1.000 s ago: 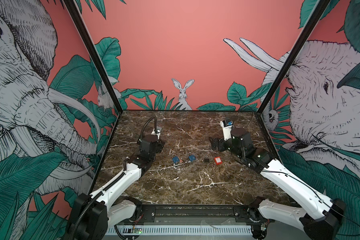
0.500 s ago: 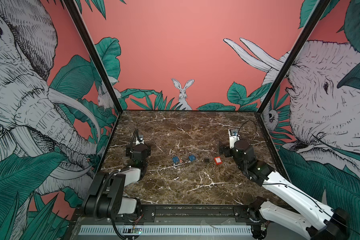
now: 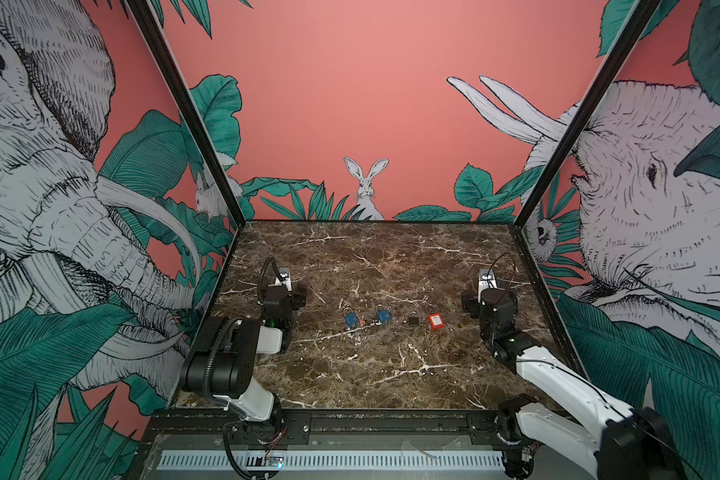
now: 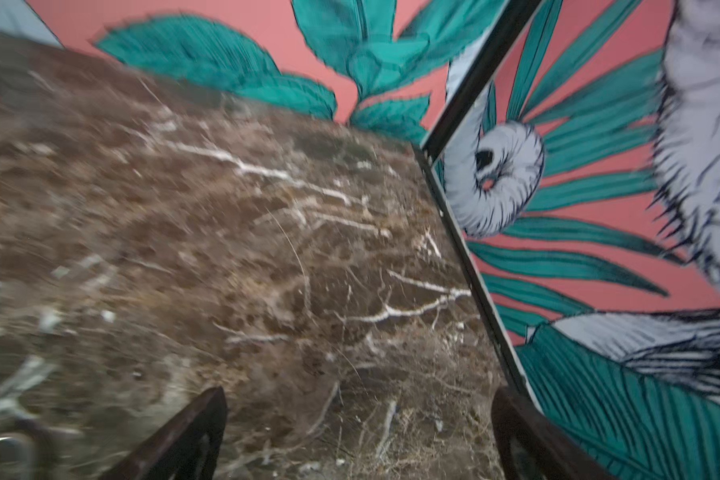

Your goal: Lock with the key

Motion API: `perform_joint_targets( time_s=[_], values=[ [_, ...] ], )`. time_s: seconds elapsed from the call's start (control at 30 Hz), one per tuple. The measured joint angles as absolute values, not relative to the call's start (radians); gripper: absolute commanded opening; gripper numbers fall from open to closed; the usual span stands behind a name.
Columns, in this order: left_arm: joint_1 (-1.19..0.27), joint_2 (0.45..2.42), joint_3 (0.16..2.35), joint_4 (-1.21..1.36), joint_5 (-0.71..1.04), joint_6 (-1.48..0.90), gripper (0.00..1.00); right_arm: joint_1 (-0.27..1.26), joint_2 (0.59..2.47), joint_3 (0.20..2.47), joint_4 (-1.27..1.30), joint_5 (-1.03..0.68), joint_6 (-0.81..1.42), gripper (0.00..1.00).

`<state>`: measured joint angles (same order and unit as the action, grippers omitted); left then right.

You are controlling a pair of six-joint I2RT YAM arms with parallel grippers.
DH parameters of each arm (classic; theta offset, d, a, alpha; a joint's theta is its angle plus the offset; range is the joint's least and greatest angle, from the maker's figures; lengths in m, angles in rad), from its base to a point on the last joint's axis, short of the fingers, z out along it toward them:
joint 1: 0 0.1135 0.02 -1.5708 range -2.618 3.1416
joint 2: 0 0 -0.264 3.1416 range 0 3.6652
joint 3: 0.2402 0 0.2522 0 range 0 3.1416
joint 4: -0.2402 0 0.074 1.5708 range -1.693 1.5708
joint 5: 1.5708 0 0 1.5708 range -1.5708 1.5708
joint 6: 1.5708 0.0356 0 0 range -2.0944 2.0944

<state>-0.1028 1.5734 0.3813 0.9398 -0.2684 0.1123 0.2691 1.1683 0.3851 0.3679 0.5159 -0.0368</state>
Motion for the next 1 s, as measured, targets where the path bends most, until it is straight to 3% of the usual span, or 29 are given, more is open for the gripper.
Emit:
perform_joint_targets(
  time_s=[0.13, 0.4, 0.53, 1.0],
  values=[
    [-0.102, 1.574, 0.382, 0.929, -0.268, 0.112, 0.98, 0.228, 1.357, 0.295, 0.616, 0.432, -0.092, 0.98],
    [-0.101, 1.574, 0.381, 0.924, -0.268, 0.108, 0.98, 0.12, 1.52, 0.316, 0.905, 0.277, -0.089, 0.98],
    [-0.101, 1.574, 0.381, 0.924, -0.268, 0.108, 0.98, 0.043, 1.541, 0.379, 0.861, 0.226, -0.038, 0.98],
    [-0.088, 1.574, 0.391, 0.903, -0.247, 0.104, 0.98, 0.041, 1.54, 0.39, 0.839, 0.193, -0.005, 0.98]
  ],
)
